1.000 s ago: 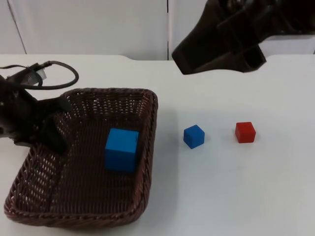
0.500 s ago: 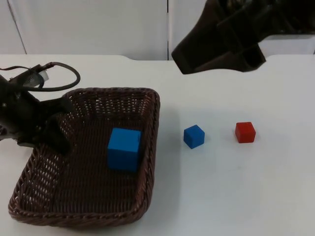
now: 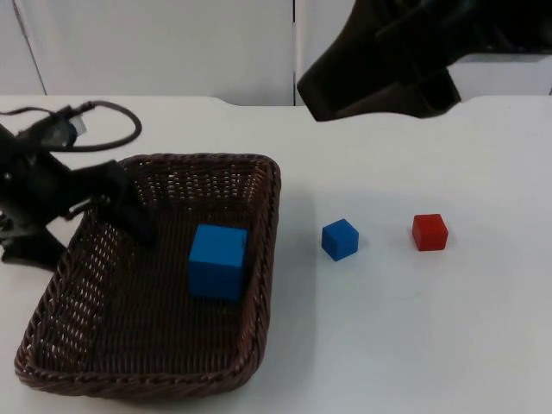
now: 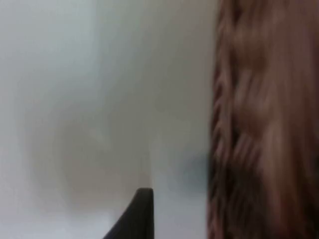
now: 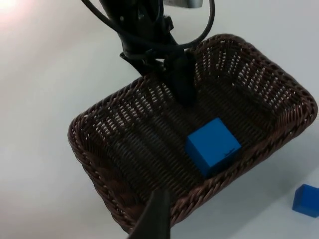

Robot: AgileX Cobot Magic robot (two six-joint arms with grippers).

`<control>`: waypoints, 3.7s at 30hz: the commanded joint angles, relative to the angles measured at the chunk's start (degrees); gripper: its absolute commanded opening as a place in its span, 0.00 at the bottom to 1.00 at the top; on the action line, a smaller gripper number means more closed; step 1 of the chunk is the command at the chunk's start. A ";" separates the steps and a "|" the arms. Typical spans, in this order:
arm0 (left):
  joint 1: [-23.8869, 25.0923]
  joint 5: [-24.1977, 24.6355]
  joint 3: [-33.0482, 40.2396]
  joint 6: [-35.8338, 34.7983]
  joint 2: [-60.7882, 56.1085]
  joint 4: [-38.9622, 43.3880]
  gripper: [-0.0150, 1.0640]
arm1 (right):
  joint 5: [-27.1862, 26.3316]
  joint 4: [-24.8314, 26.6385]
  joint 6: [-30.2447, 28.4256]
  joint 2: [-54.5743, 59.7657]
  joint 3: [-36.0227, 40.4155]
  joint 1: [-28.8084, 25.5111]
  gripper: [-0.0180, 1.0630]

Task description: Pick up the basket with the left hand and place the largest block into the basket with the right hand.

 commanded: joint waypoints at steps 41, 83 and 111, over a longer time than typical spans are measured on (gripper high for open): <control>-0.10 5.47 0.67 -14.25 -42.30 16.43 0.99 | -6.45 -0.14 0.09 -0.30 0.26 -0.36 0.77; -0.10 6.11 25.02 -20.86 -101.59 27.38 0.99 | -9.72 1.23 -0.26 -29.10 20.99 -0.36 0.77; -0.10 19.73 34.69 -33.80 -118.10 40.25 0.99 | 9.32 -3.75 -0.26 -61.73 27.12 -0.36 0.77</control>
